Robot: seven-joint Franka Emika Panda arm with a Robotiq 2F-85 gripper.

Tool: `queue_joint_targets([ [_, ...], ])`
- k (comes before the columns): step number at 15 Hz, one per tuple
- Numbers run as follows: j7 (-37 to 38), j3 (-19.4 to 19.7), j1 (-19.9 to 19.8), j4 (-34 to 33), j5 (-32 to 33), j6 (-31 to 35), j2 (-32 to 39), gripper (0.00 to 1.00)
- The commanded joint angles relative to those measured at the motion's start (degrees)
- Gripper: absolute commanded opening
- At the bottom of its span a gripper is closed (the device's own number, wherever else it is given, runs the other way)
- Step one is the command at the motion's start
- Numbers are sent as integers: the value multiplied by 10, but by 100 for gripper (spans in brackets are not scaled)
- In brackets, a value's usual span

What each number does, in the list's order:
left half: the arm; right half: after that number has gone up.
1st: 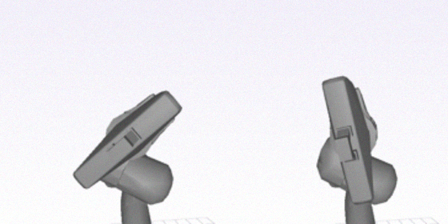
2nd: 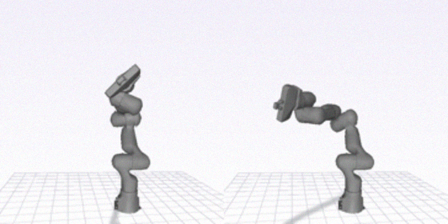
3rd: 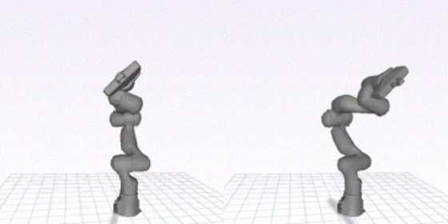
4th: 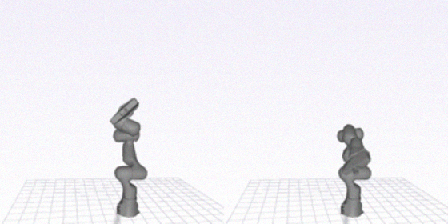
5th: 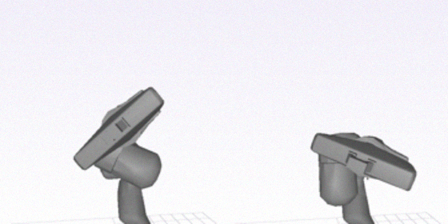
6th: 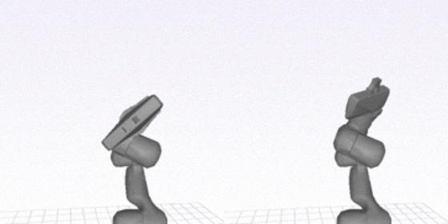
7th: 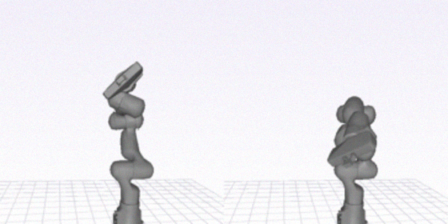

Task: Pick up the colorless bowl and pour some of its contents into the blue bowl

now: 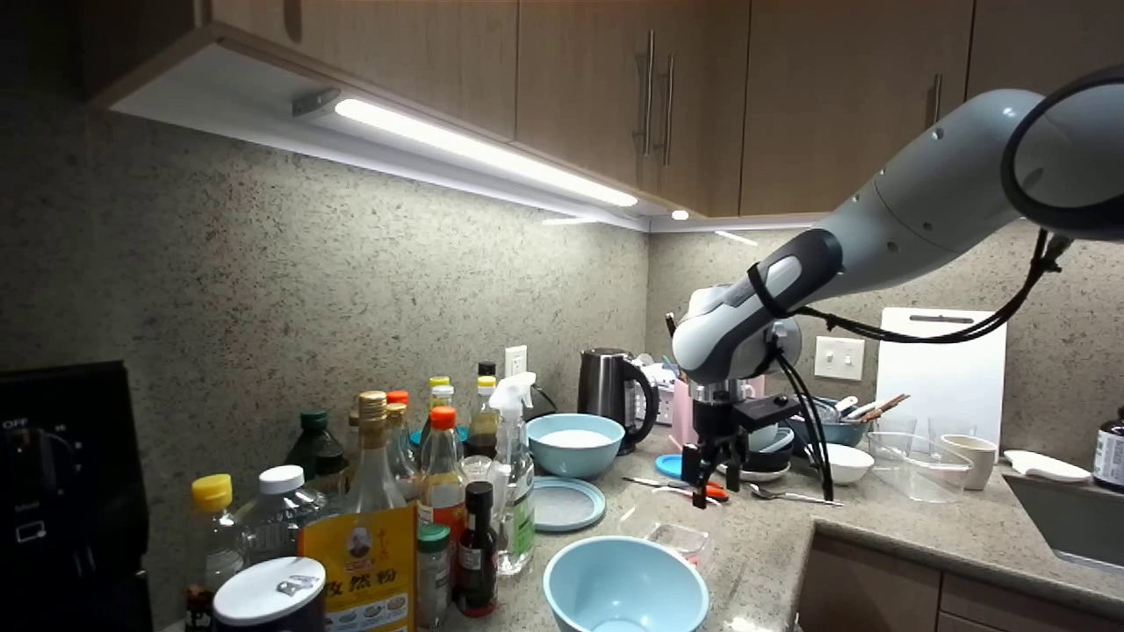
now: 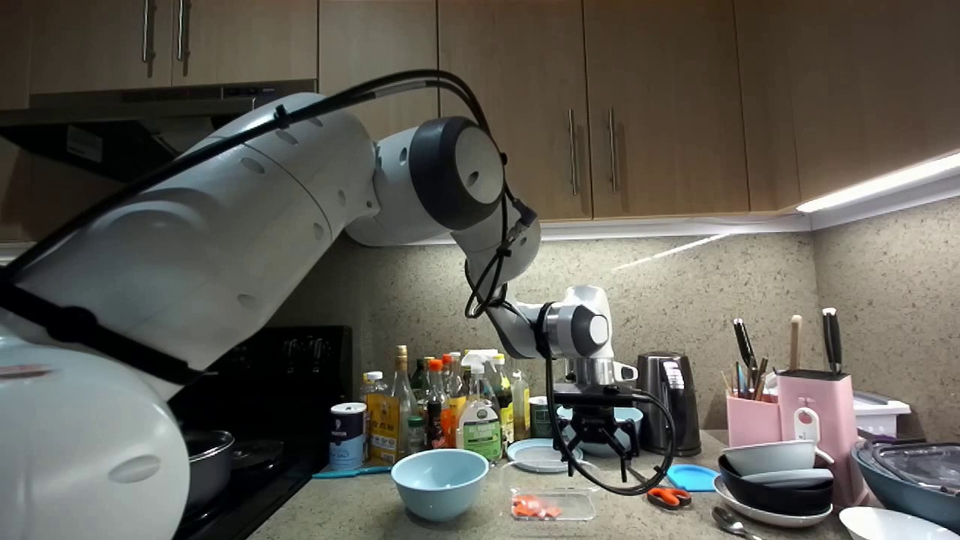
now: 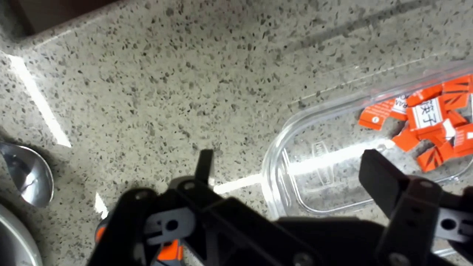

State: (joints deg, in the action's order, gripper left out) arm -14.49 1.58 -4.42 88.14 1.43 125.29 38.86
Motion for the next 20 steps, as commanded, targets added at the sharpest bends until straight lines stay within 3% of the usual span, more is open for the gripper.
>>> queue_joint_targets([
  [1, -20, -6, -5, -31, 19, -41, 23, 79],
  [13, -19, -12, -33, -44, 1, -46, 23, 2],
  [20, 13, -11, -30, -24, -13, -27, -5, 3],
])
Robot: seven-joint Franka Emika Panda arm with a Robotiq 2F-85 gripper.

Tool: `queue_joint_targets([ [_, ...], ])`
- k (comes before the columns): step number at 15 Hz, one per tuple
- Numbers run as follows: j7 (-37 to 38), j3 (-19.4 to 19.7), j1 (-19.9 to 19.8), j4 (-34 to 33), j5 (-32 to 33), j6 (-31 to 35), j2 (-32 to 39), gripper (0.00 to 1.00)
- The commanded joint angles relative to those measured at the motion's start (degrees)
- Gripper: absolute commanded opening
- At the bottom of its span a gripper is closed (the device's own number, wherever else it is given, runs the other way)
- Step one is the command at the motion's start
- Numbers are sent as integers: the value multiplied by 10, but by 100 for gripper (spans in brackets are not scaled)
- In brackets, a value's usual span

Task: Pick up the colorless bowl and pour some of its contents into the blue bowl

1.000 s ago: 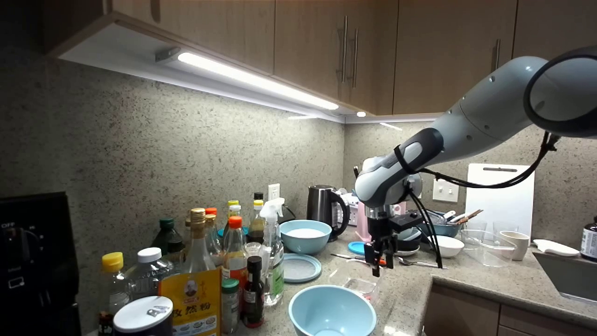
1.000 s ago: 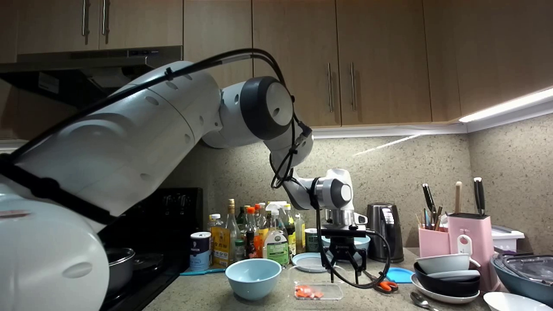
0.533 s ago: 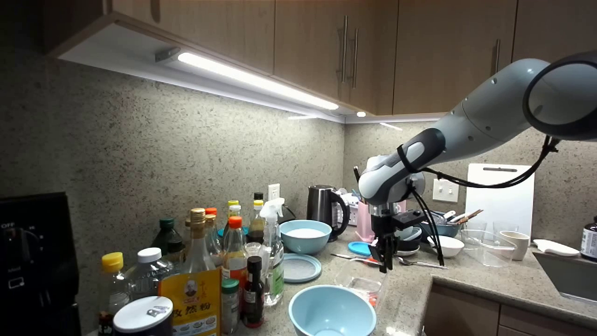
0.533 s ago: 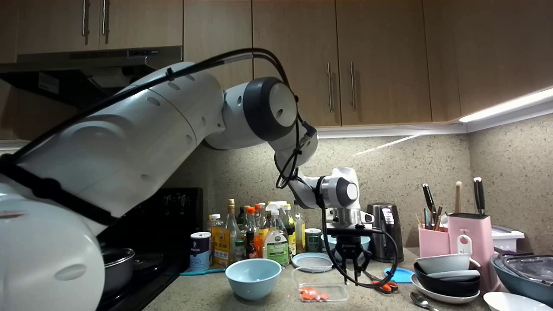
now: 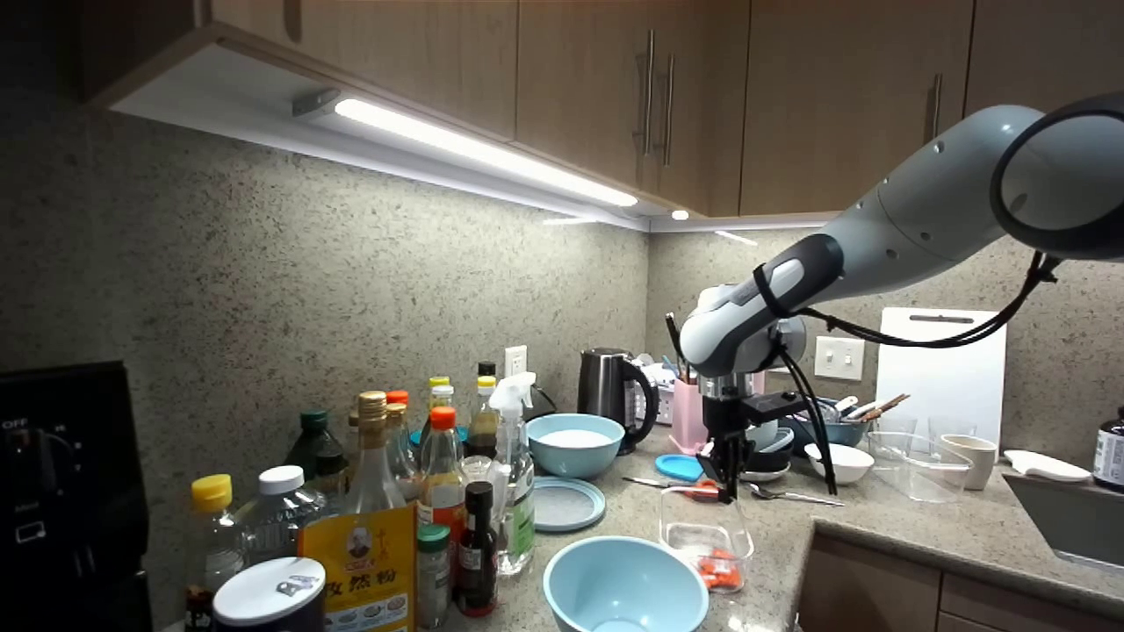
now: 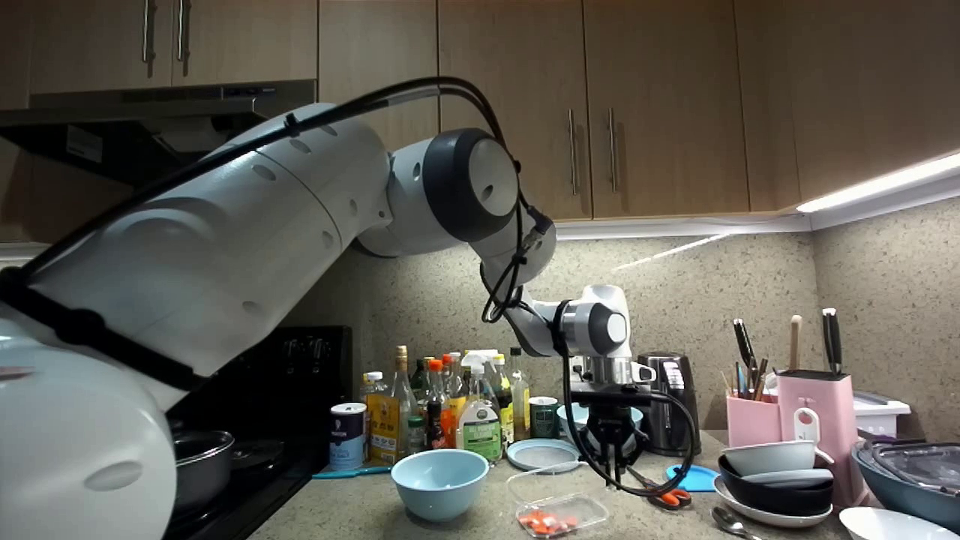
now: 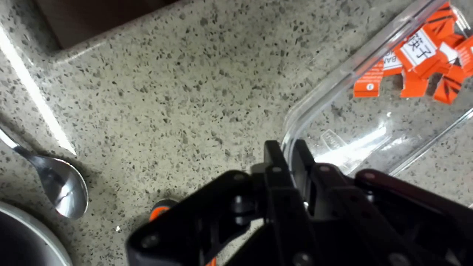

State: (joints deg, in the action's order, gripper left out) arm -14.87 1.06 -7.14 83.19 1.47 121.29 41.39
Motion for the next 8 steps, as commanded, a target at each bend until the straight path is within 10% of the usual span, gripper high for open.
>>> queue_joint_targets([
  [1, 29, -3, 1, 27, -12, 23, -34, 3],
  [6, 64, 7, 3, 4, -6, 18, -14, 7],
  [7, 66, 8, 3, -1, -5, 11, -6, 34],
  [8, 68, 11, 5, -3, -2, 7, -1, 37],
])
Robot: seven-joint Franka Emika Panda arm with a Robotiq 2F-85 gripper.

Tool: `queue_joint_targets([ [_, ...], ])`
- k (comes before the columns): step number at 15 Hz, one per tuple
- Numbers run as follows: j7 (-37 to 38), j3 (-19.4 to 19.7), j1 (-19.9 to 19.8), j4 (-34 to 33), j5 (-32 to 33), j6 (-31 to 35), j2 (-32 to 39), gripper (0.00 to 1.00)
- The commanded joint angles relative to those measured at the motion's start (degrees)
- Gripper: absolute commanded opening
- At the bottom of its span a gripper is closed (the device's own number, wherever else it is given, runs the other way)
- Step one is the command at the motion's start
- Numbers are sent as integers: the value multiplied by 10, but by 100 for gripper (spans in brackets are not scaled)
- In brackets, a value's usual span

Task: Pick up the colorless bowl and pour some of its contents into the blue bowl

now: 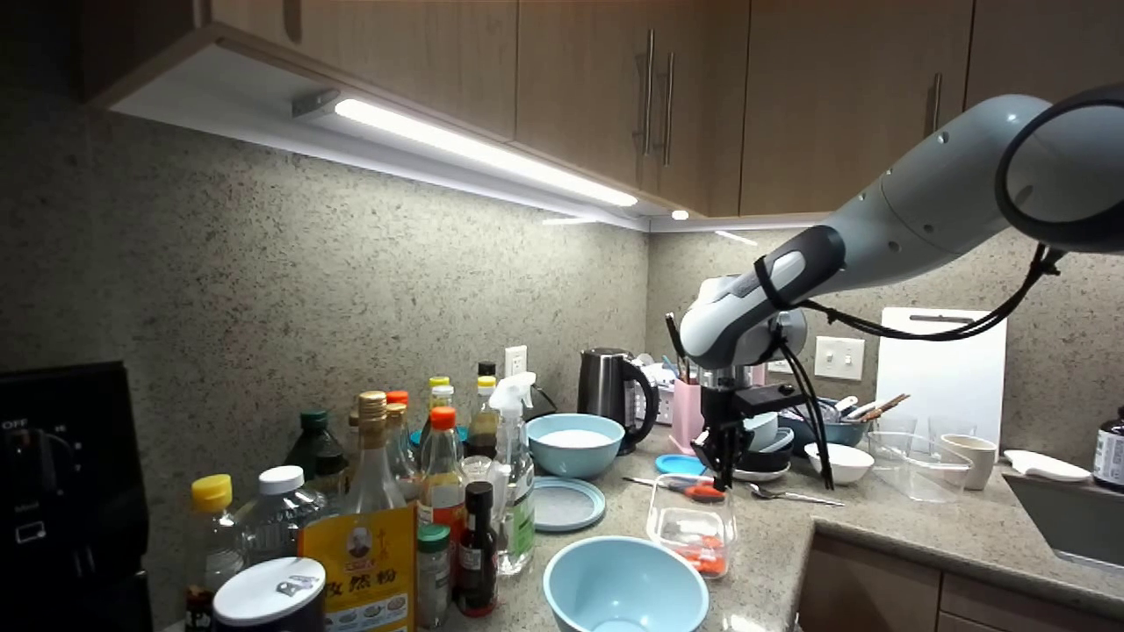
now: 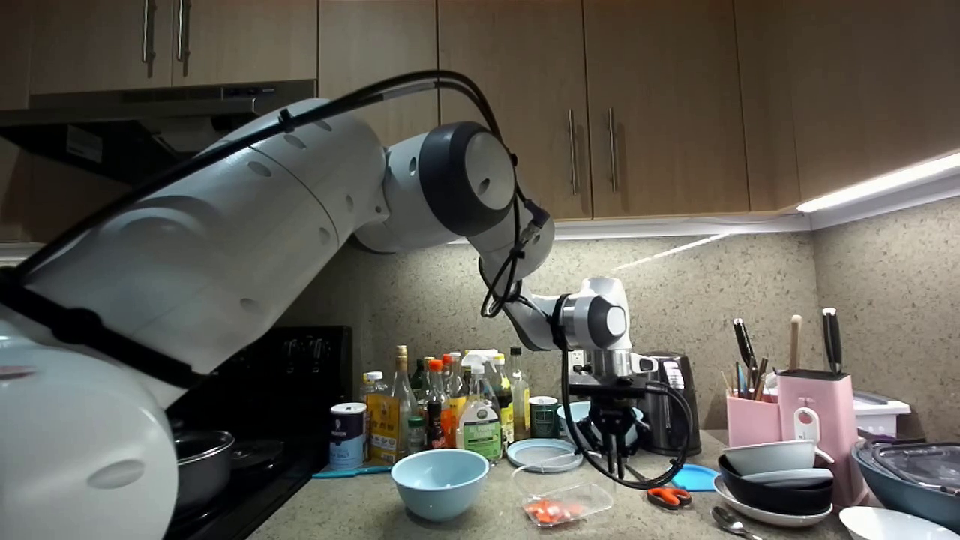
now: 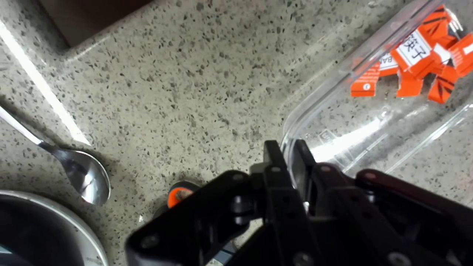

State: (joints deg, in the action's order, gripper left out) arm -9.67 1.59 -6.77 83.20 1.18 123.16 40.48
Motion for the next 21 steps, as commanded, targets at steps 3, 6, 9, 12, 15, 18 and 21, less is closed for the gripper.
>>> queue_joint_targets([
  [3, 22, 11, 1, -11, 2, -24, 22, 54],
  [6, 21, 13, -2, -17, 1, -29, 34, 73],
  [9, 16, 15, -2, -24, 4, -36, 44, 43],
  [12, 17, 14, -5, -34, -2, -40, 50, 40],
  [15, 17, 12, -10, -41, -7, -44, 53, 20],
  [18, 19, 11, -14, -51, -9, -54, 57, 2],
  [21, 28, 12, -14, -61, -19, -68, 56, 3],
])
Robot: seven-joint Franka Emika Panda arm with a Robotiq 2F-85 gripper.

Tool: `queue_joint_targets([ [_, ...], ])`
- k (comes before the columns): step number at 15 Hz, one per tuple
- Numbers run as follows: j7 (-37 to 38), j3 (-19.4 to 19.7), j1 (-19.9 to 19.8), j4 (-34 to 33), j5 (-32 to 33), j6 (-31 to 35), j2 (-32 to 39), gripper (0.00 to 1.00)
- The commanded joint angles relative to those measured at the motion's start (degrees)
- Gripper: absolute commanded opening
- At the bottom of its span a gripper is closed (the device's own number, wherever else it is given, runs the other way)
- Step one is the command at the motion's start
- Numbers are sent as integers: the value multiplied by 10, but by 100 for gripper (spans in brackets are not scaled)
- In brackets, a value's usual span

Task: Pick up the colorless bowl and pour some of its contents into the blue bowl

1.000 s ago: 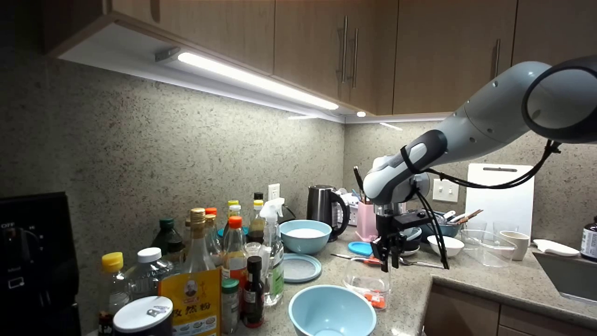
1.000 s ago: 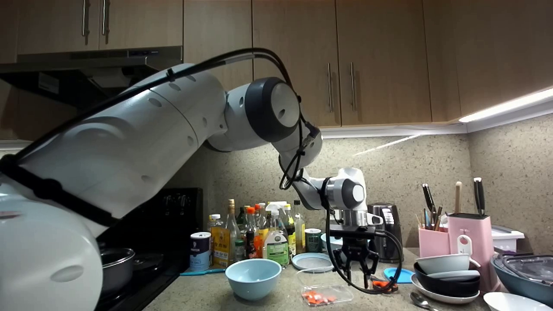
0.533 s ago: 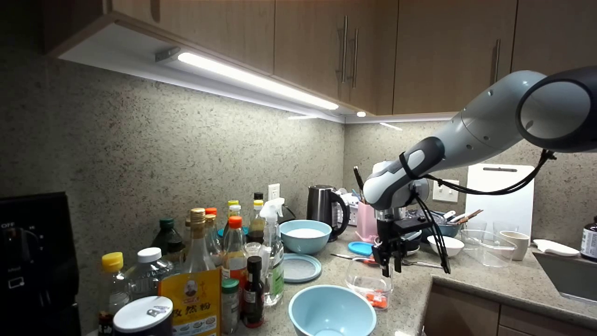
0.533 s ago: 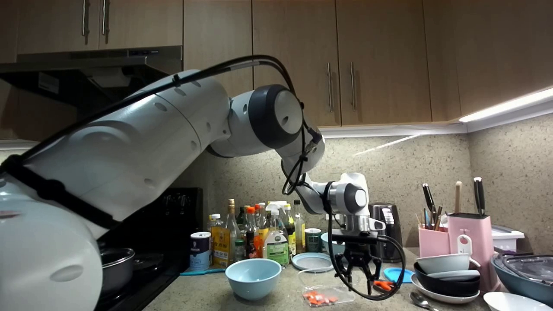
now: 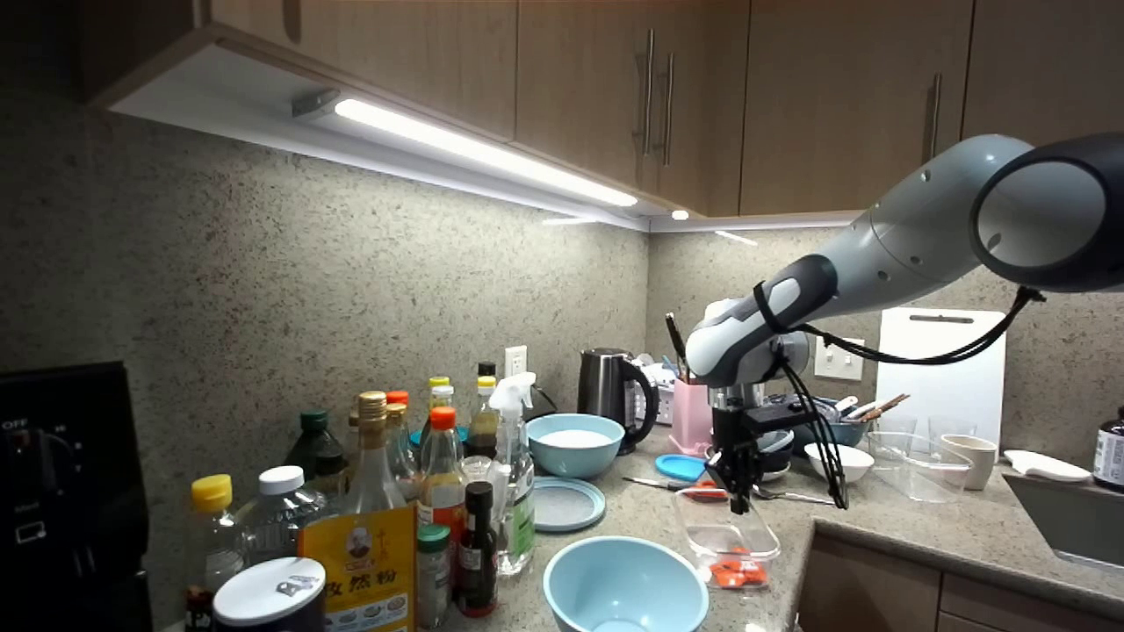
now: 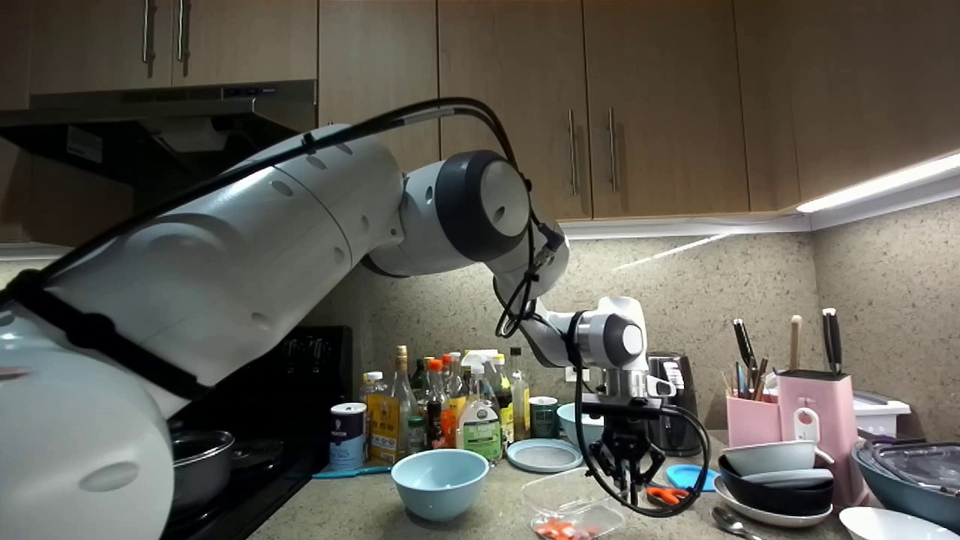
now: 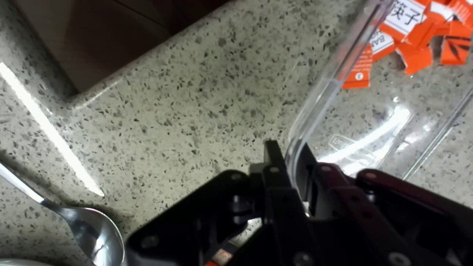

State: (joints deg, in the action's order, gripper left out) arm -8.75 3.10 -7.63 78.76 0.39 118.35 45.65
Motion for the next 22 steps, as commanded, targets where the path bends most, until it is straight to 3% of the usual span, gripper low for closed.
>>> queue_joint_targets([
  [1, 26, -2, -4, -18, -13, -23, 1, 2],
  [12, 258, 28, 98, 81, 20, 125, -117, 2],
  [15, 331, 67, 148, 131, 81, 159, -163, 2],
  [18, 392, 90, 192, 191, 158, 148, -218, 2],
  [20, 424, 90, 213, 233, 203, 144, -257, 2],
  [22, 417, 69, 209, 269, 210, 145, -293, 2],
])
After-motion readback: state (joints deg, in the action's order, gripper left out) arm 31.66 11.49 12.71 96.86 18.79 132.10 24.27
